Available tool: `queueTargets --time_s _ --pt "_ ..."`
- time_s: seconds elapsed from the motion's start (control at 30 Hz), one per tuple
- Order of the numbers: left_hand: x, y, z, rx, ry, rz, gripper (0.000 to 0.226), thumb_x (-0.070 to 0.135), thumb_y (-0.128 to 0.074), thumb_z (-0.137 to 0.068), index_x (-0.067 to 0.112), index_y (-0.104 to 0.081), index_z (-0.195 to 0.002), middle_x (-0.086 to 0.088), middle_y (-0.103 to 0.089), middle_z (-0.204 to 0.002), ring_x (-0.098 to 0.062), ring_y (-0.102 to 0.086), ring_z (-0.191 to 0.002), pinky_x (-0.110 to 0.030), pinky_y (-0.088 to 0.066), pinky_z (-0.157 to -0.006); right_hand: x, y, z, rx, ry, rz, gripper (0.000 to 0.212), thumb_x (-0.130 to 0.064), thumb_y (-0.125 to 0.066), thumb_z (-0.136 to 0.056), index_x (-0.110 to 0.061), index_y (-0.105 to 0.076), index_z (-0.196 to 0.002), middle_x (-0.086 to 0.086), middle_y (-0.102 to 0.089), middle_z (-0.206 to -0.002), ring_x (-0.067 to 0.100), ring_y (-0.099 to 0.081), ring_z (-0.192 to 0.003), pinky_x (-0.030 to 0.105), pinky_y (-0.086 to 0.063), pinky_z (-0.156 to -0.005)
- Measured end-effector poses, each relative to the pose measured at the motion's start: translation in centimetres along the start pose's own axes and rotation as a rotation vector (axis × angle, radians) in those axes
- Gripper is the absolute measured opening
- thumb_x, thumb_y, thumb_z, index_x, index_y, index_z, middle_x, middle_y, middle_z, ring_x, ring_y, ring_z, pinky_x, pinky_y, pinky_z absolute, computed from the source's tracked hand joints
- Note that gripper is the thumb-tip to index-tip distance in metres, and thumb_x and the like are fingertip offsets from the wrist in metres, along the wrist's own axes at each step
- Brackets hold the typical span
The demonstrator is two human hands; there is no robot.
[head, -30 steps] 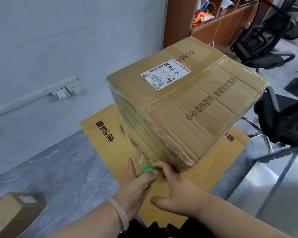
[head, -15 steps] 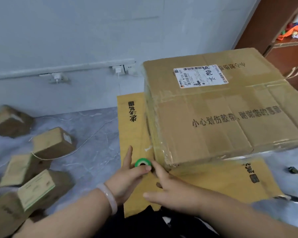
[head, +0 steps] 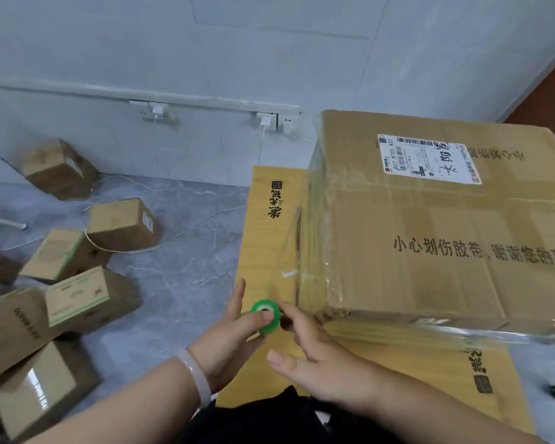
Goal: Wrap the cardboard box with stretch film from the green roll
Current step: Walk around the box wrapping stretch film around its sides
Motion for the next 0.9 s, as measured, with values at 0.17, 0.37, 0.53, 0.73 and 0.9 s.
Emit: queueTargets --time_s 0.17,0.37,0.53,0.73,0.9 --pt "-0.6 -0.5 1.2 0.041 -0.022 0.076 0.129 0.024 -0.081 -0.047 0.044 -0.015 -0.156 -0.006 -0.073 -0.116 -0.026 -0.056 -0.128 -0.049 -0.035 -0.116 -0.5 0.4 0.6 -0.08 0.049 -0.017 0.068 -0.079 -0.043 -0.068 -0.056 -0.017 -0.127 -0.021 -0.005 -0.157 -0.004 -0.009 -0.143 0.031 -0.016 -0.12" --pt "-2.0 -1.8 2.3 0.15 -0.087 0.152 0.128 0.023 -0.081 -0.047 0.043 -0.016 -0.156 -0.009 -0.071 -0.124 -0.028 -0.06 -0.125 -0.041 -0.048 -0.099 -0.2 1.8 2.4 -0.287 0.036 0.211 0.08 -0.076 -0.034 -0.081 -0.051 0.008 -0.145 -0.012 0.003 -0.16 0.002 0.007 -0.146 0.034 -0.002 -0.122" --pt "-4.0 -5.3 3.7 0.24 -0.169 0.182 0.123 0.022 -0.08 -0.049 0.043 -0.021 -0.155 -0.018 -0.069 -0.125 -0.03 -0.063 -0.121 -0.04 -0.046 -0.102 0.3 3.9 5.1 -0.417 0.022 0.293 0.074 -0.071 -0.028 -0.088 -0.039 -0.005 -0.15 -0.004 -0.009 -0.161 0.006 -0.008 -0.146 0.029 -0.009 -0.119" --pt "-7.0 -10.2 3.4 0.329 -0.169 0.342 0.121 0.022 -0.079 -0.045 0.044 -0.028 -0.153 -0.021 -0.066 -0.128 -0.038 -0.059 -0.126 -0.046 -0.047 -0.1 3.1 6.7 8.5 -0.52 0.012 0.352 0.071 -0.066 -0.028 -0.091 -0.042 0.003 -0.149 -0.002 -0.01 -0.161 0.008 -0.013 -0.146 0.021 -0.012 -0.111" --pt "-7.9 -11.5 3.4 0.392 -0.165 0.376 0.116 0.025 -0.078 -0.042 0.048 -0.032 -0.146 -0.011 -0.07 -0.119 -0.032 -0.062 -0.12 -0.044 -0.047 -0.099 4.6 8.3 9.9 -0.505 0.025 0.323 0.071 -0.058 -0.037 -0.094 -0.042 0.005 -0.15 -0.006 0.001 -0.161 0.003 0.0 -0.146 0.018 -0.006 -0.11"
Point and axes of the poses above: each hand's wrist, its own z-axis away from the middle knuckle, its own y-axis out of the back of the hand, x = y × z, the point moved 9 cm from there along -z, towards the middle knuckle
